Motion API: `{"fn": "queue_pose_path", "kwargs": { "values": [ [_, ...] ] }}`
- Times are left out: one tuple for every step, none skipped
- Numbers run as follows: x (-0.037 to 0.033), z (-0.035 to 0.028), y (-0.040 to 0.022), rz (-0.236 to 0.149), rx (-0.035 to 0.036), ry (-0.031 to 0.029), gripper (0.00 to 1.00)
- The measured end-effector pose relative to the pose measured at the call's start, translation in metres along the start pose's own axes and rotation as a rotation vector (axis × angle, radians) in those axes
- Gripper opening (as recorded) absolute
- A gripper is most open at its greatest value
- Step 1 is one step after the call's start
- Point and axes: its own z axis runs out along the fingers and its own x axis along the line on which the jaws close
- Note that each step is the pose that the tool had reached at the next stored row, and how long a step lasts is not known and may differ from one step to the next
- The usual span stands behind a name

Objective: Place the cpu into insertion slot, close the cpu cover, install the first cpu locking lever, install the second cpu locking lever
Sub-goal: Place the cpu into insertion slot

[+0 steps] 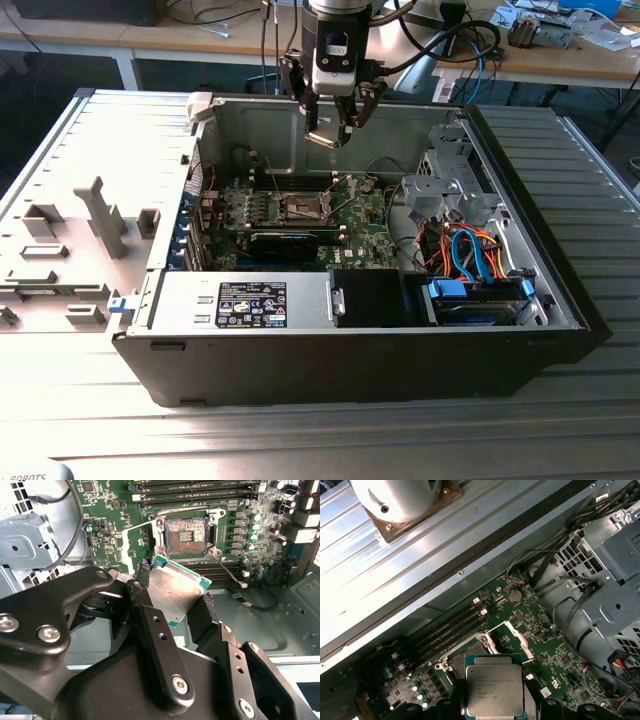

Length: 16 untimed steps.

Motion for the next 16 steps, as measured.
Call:
{"fn": "queue_pose_path", "kwargs": {
  "values": [
    [0.0, 0.0, 0.0, 0.001, 0.0, -0.0001, 0.54],
    [0.0, 0.0, 0.0, 0.001, 0.0, -0.0001, 0.54],
    [0.0, 0.0001, 0.0, 0.002, 0.0, -0.0002, 0.54],
    [0.0, 0.0001, 0.0, 0.003, 0.0, -0.0002, 0.54],
    [0.0, 0.0001, 0.0, 0.004, -0.0001, -0.0003, 0.54],
    [0.0, 0.0001, 0.0, 0.005, -0.0001, -0.0003, 0.54],
    [0.0, 0.0001, 0.0, 0.005, -0.0001, -0.0004, 0.54],
    [0.0, 0.0002, 0.0, 0.007, -0.0002, -0.0005, 0.54],
    [0.0, 0.0002, 0.0, 0.007, -0.0001, -0.0006, 0.54],
    [0.0, 0.0002, 0.0, 0.008, -0.0002, -0.0006, 0.54],
    [0.0, 0.0002, 0.0, 0.009, -0.0002, -0.0006, 0.54],
    [0.0, 0.0002, 0.0, 0.01, -0.0002, -0.0007, 0.54],
    [0.0, 0.0002, 0.0, 0.01, -0.0001, -0.0008, 0.54],
    [0.0, 0.0003, 0.0, 0.011, -0.0002, -0.0008, 0.54],
    [0.0, 0.0003, 0.0, 0.012, -0.0002, -0.0009, 0.54],
    [0.0, 0.0003, 0.0, 0.012, -0.0002, -0.0009, 0.54]
  ]
}}
